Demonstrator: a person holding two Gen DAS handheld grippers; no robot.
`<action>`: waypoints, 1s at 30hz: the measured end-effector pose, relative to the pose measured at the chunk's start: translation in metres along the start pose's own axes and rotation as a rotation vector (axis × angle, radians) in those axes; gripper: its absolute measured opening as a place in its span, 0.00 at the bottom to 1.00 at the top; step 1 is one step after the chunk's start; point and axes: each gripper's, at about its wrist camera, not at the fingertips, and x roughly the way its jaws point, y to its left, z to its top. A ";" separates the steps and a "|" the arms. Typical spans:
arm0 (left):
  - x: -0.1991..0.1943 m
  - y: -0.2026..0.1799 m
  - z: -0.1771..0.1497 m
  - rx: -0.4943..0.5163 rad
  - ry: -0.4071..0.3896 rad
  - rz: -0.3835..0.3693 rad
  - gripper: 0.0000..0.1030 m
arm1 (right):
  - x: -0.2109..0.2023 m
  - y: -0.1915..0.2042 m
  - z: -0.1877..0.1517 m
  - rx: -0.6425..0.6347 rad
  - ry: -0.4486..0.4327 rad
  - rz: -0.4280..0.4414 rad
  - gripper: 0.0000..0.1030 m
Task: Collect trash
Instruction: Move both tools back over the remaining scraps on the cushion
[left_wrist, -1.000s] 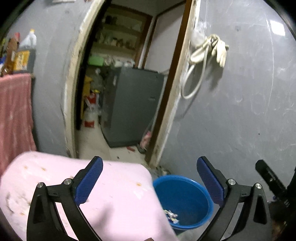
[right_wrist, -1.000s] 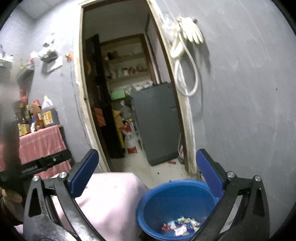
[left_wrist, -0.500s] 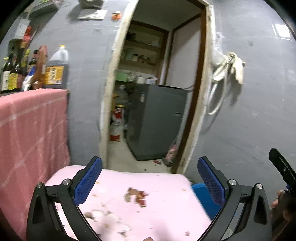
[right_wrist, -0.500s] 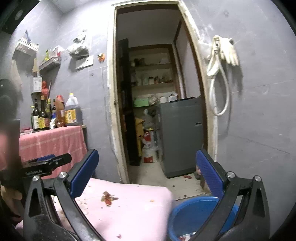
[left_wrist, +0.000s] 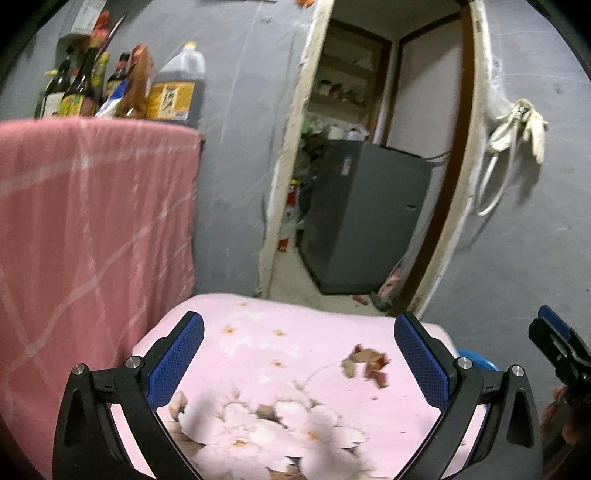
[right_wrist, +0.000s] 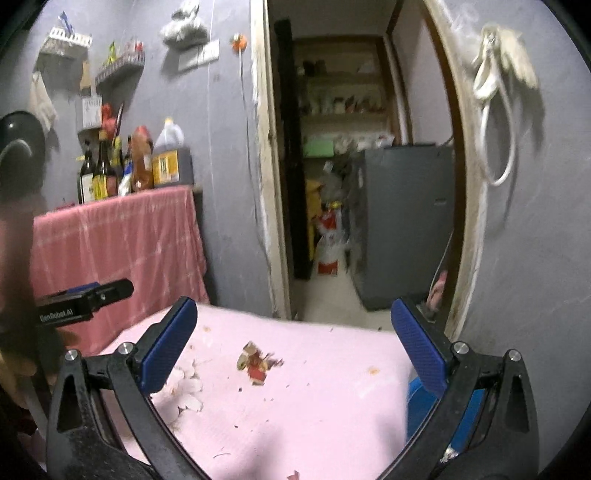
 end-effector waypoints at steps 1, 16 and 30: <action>0.004 0.003 -0.002 -0.004 0.010 0.008 0.98 | 0.010 0.001 -0.003 0.001 0.027 0.010 1.00; 0.070 0.036 -0.022 -0.005 0.201 0.101 0.98 | 0.126 0.010 -0.041 0.039 0.400 0.083 0.91; 0.099 0.045 -0.027 -0.032 0.297 0.094 0.98 | 0.179 0.018 -0.060 -0.003 0.611 0.069 0.58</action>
